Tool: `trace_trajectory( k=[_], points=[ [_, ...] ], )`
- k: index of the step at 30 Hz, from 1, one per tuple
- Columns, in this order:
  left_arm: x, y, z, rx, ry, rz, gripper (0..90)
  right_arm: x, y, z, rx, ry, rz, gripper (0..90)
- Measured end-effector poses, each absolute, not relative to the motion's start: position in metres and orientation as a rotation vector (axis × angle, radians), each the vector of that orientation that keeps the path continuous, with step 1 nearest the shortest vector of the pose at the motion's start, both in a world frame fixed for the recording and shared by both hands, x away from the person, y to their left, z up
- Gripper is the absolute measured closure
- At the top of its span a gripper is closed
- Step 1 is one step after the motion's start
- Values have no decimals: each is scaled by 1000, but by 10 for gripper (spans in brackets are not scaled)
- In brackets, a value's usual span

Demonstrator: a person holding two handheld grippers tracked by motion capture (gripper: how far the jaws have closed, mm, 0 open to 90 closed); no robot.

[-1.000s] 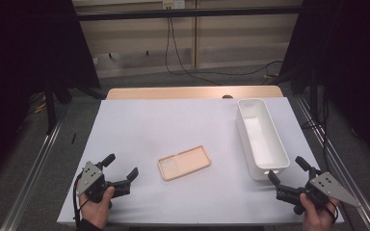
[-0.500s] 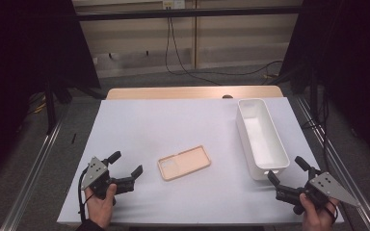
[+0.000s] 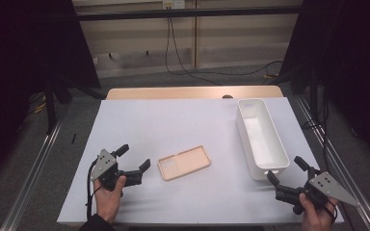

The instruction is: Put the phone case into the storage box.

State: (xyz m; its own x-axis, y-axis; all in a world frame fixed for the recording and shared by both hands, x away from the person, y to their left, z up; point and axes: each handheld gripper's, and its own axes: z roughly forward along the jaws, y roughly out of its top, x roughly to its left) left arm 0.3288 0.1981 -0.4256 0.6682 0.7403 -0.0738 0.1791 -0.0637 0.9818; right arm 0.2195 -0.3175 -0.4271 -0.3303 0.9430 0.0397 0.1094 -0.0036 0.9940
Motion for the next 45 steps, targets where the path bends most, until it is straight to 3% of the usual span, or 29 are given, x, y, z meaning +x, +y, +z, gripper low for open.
trace_trajectory(
  k=[34,45],
  points=[
    [381,143,-401,1595,666,549,26,219,-317,-427,1125,1533,1426,0],
    [405,130,-393,1586,657,560,80,220,-318,-427,1124,1535,1425,0]
  ],
)
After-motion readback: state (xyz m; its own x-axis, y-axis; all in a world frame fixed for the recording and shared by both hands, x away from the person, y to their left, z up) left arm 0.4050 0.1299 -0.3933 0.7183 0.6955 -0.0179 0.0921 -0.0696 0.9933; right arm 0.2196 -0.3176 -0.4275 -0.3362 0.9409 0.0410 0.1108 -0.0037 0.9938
